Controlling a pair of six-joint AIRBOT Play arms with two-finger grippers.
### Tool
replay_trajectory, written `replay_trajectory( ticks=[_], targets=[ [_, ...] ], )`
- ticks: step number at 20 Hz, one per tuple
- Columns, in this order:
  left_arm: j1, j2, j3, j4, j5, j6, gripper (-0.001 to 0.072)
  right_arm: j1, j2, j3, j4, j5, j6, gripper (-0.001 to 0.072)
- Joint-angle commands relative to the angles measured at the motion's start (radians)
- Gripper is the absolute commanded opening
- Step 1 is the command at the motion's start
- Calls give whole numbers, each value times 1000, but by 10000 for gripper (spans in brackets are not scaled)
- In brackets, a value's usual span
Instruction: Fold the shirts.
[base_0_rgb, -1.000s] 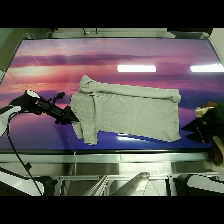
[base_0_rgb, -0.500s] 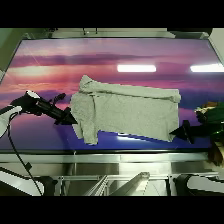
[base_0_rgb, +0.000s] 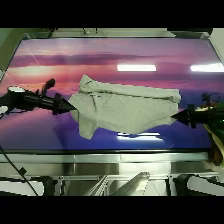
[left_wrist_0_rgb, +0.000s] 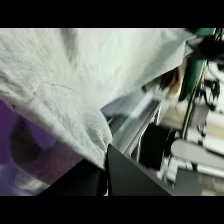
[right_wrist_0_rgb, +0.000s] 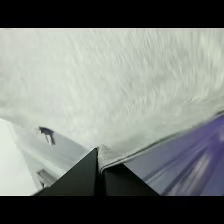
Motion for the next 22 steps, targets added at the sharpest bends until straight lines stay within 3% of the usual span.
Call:
replay_trajectory(
  ticks=[1,6,12,21,22],
  targets=[
    [65,72,18,-72,121,8,22,4,-45,132,36,-17,43,12],
    [16,-103,301,-71,179,-5,22,43,-238,281,73,-93,39,12],
    [-44,-365,605,-72,201,-106,22,82,-378,314,256,-173,-94,13],
    [-89,-598,920,-29,180,-180,17,96,-460,365,257,-236,-133,13],
    [-88,-599,921,-8,181,-180,260,94,-460,365,256,-235,-133,21]
  ],
)
